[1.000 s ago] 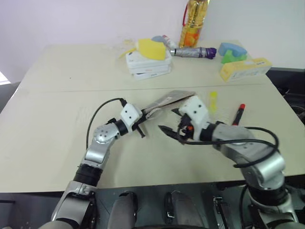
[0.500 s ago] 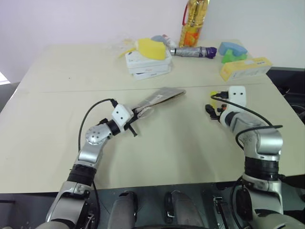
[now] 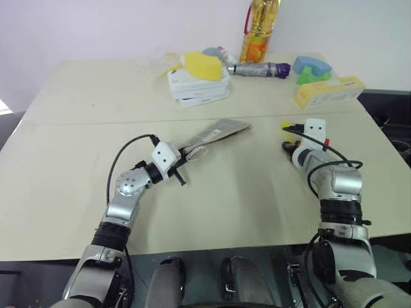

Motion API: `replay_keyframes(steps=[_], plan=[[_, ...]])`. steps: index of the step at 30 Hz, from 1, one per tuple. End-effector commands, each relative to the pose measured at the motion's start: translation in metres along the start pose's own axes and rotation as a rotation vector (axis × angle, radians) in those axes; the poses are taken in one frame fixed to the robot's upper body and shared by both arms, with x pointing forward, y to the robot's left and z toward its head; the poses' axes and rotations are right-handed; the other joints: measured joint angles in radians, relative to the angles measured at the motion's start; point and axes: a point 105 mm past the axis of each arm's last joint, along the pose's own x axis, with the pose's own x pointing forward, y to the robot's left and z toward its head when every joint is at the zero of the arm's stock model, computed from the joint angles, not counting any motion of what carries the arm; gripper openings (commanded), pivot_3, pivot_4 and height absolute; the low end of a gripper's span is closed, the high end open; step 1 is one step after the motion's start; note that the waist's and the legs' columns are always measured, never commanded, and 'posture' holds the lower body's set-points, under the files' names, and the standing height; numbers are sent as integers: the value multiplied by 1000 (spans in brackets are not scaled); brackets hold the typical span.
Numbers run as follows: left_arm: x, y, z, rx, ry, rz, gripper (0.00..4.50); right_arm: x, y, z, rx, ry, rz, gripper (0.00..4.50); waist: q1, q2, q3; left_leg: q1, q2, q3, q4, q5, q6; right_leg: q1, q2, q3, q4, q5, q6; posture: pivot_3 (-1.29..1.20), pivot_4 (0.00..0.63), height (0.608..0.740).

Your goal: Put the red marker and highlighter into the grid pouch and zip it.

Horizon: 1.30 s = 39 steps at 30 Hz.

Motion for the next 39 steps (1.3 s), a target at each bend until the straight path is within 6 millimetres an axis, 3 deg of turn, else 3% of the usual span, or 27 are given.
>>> replay_keyframes(steps=[1, 6, 11, 23, 39], plan=[[-3, 10, 10, -1, -43, 41, 0, -21, 3, 30, -166, -131, 31, 879, 2, 1, 0, 0, 0, 0, 0, 0, 0, 0, 0, 0, 0, 0, 0, 0, 150, 740], [-3, 15, 14, -64, -68, 39, 0, -79, 20, 35, -635, -247, 233, 879, 9, 2, 1, -4, -1, -2, 1, 0, 0, -1, -1, -1, -1, -1, 1, 0, 150, 740], [-3, 14, 17, -86, -84, -12, 0, -126, 45, 27, -605, -274, 453, 879, 5, 1, 1, -3, 0, -2, 3, 0, 1, -1, 1, -1, -1, -1, 1, 0, 150, 740], [-6, 3, 21, -88, -94, -86, 0, -123, 65, 23, -512, -249, 510, 879, 8, 1, 1, -4, 0, -3, 4, 0, 1, -1, 1, -1, -1, -1, 1, 0, 150, 740], [-5, 0, 23, -89, -97, -83, 0, -124, 66, 17, -514, -227, 534, 879, 8, 1, 1, -4, 0, -3, 4, 0, 1, -1, 1, -1, -1, -1, 1, 0, 150, 740]])
